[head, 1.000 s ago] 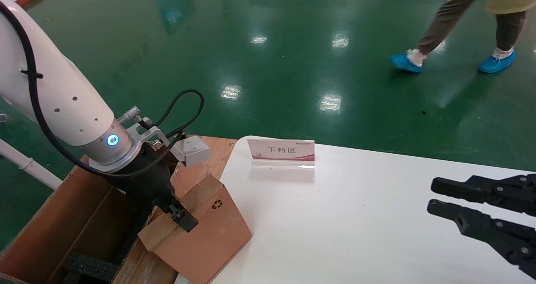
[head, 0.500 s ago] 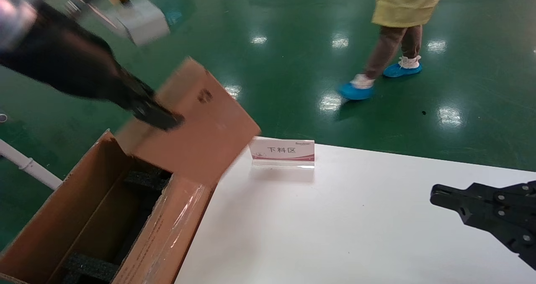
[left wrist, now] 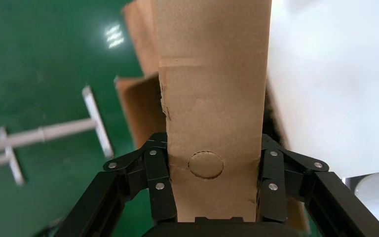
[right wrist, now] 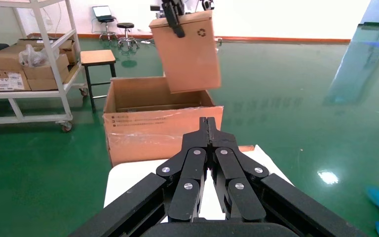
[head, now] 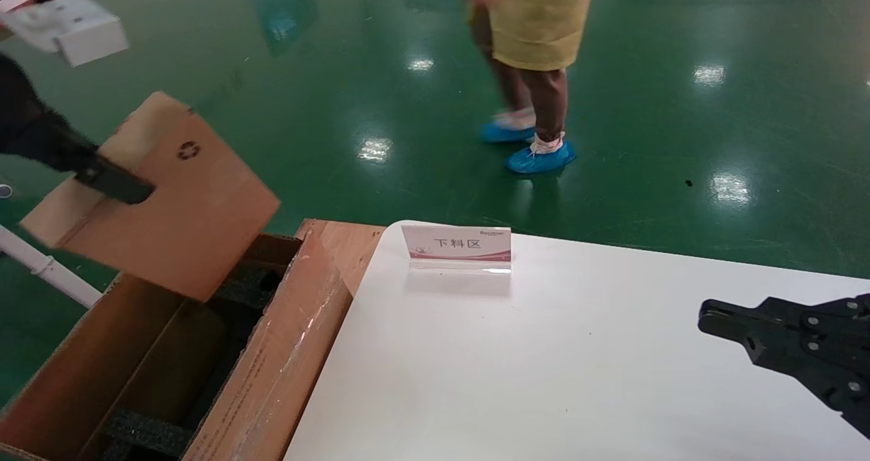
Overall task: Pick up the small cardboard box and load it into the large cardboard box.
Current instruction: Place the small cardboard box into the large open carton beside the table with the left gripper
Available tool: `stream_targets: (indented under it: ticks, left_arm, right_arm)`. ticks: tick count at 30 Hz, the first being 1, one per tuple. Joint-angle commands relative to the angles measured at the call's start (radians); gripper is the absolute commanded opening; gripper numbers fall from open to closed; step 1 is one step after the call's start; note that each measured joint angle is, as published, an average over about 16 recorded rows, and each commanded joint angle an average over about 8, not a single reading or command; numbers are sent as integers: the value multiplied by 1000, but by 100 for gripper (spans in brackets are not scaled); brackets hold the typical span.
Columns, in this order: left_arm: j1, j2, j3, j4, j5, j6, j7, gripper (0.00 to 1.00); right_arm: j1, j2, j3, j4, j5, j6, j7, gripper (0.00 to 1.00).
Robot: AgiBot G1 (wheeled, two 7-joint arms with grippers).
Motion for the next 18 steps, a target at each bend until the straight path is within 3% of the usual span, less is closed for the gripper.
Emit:
stream_targets:
  ticks: [1, 7, 15, 18]
  left_arm:
    - [-13, -18, 39, 0, 10, 0, -8, 0]
    - [-1, -96, 113, 10, 33, -8, -21, 0]
    - [23, -185, 141, 37, 72, -22, 8, 0]
    - [38, -210, 148, 48, 75, -26, 20, 0]
  right_arm:
    - [0, 0, 0, 0, 0, 0, 0, 0]
    - [0, 0, 0, 0, 0, 0, 0, 1]
    - [0, 0, -1, 0, 1, 0, 0, 98]
    - [0, 0, -1, 0, 1, 1, -1, 100]
